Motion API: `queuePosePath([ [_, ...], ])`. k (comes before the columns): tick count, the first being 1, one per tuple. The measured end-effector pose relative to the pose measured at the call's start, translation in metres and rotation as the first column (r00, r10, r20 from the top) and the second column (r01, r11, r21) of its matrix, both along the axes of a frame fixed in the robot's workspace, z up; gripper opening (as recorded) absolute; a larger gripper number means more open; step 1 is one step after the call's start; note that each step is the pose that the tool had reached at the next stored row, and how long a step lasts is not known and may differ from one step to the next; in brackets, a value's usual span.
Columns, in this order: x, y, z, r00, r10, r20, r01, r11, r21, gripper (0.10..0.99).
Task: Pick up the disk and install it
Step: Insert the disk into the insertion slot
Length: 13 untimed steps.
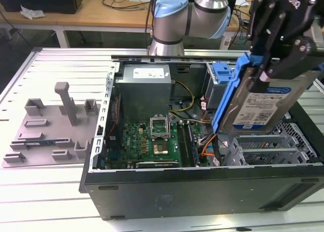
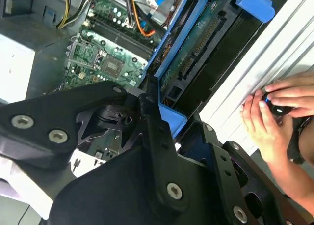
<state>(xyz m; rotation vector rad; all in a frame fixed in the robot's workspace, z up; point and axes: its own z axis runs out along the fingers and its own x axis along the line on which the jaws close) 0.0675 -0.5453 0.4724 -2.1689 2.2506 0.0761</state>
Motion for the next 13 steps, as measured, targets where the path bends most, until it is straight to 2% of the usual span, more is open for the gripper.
queuePosePath([
  [3, 0.0122, -0.0022, -0.0001, 1.0000, 0.000, 0.0000, 0.000, 1.0000, 0.000, 0.369],
  [4, 0.0190, -0.0033, -0.0002, 1.0000, 0.000, 0.0000, 0.000, 1.0000, 0.000, 0.369],
  [8, 0.0338, -0.0056, -0.0007, 1.0000, 0.000, -0.0001, 0.000, 1.0000, 0.000, 0.369],
  [13, 0.0457, -0.0068, -0.0015, 1.0000, 0.000, 0.0000, 0.000, 1.0000, 0.000, 0.369],
])
